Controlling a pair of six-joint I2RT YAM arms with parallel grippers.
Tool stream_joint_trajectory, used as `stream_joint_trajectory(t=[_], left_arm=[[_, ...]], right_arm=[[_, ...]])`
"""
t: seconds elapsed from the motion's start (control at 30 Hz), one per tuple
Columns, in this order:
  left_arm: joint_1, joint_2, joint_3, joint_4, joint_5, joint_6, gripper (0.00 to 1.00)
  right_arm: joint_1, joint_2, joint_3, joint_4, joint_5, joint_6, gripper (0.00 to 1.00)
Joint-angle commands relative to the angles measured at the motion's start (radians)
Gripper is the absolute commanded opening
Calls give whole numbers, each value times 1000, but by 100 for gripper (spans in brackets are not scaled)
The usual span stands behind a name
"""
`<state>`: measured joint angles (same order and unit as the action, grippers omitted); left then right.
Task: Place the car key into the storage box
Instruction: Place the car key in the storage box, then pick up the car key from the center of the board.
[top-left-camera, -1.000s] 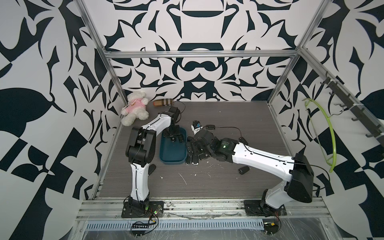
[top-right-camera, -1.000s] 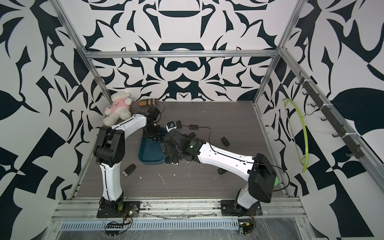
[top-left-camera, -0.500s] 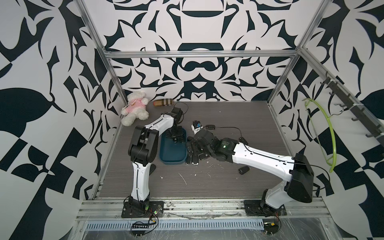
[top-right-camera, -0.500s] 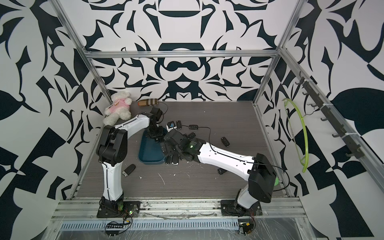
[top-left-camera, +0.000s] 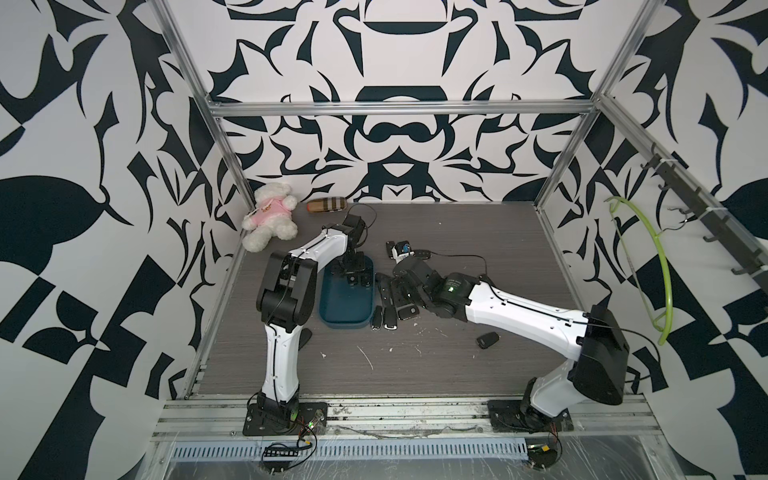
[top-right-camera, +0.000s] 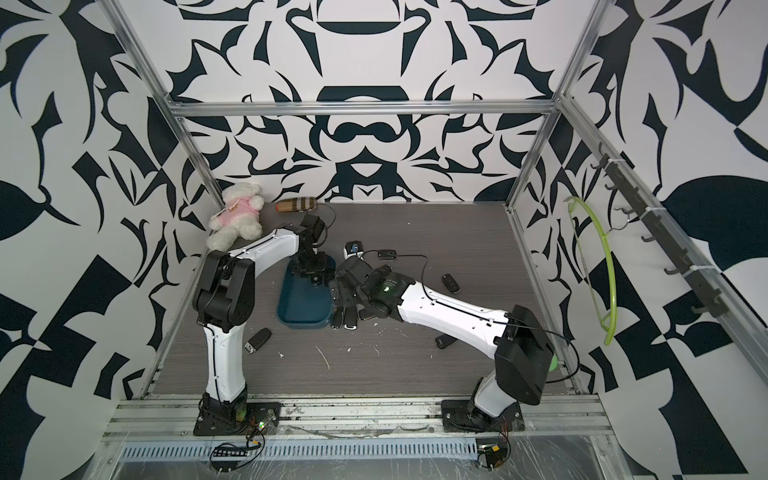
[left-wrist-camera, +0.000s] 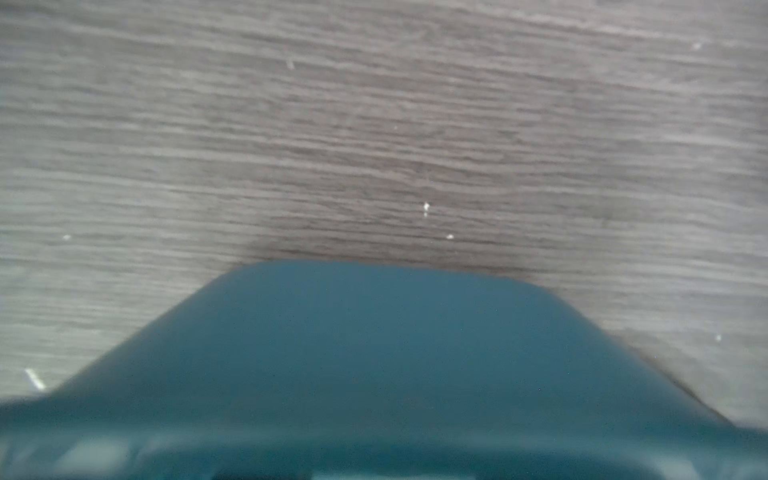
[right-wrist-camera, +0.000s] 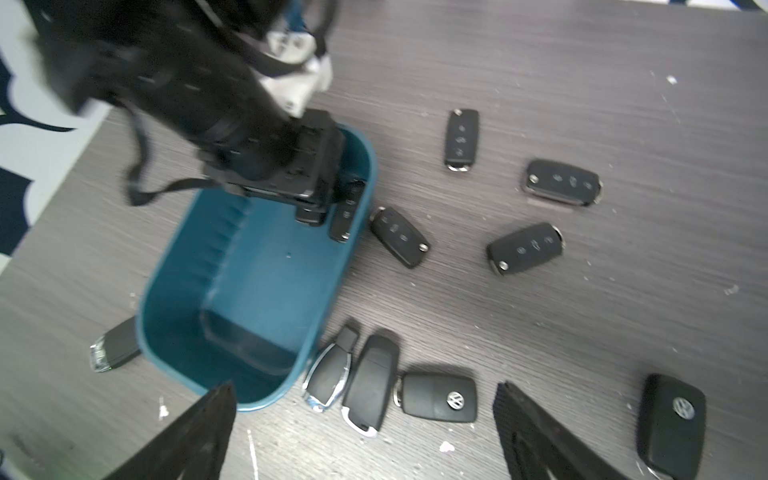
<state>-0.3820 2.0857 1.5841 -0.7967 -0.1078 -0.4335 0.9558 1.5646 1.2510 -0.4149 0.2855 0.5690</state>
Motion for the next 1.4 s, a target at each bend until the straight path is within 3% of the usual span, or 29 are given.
stream_joint_trajectory(t=[0.0, 0.17, 0.23, 0.27, 0.57, 0.93, 1.23, 1.37], left_arm=[[-3, -87, -20, -29, 10, -10, 67], [-3, -171, -46, -51, 22, -22, 78], [-3, -211, -57, -49, 40, -25, 89], [-3, -227, -61, -46, 54, -26, 100], [-30, -359, -111, 54, 218, -109, 99], [-107, -377, -102, 101, 289, -163, 99], [-107, -408, -89, 109, 305, -172, 99], [-107, -419, -87, 107, 310, -169, 99]], right_arm=[[-18, -40, -12, -54, 42, 50, 100], [-61, -70, -58, -143, 123, 131, 100], [-101, -93, -91, -176, 137, 168, 100], [-123, -103, -109, -183, 141, 180, 99], [-362, -138, -197, -192, 106, 130, 96], [-658, 45, -213, -138, 10, -3, 90], [-783, 207, -178, -42, -144, -72, 88], [-793, 263, -133, -47, -146, -99, 87]])
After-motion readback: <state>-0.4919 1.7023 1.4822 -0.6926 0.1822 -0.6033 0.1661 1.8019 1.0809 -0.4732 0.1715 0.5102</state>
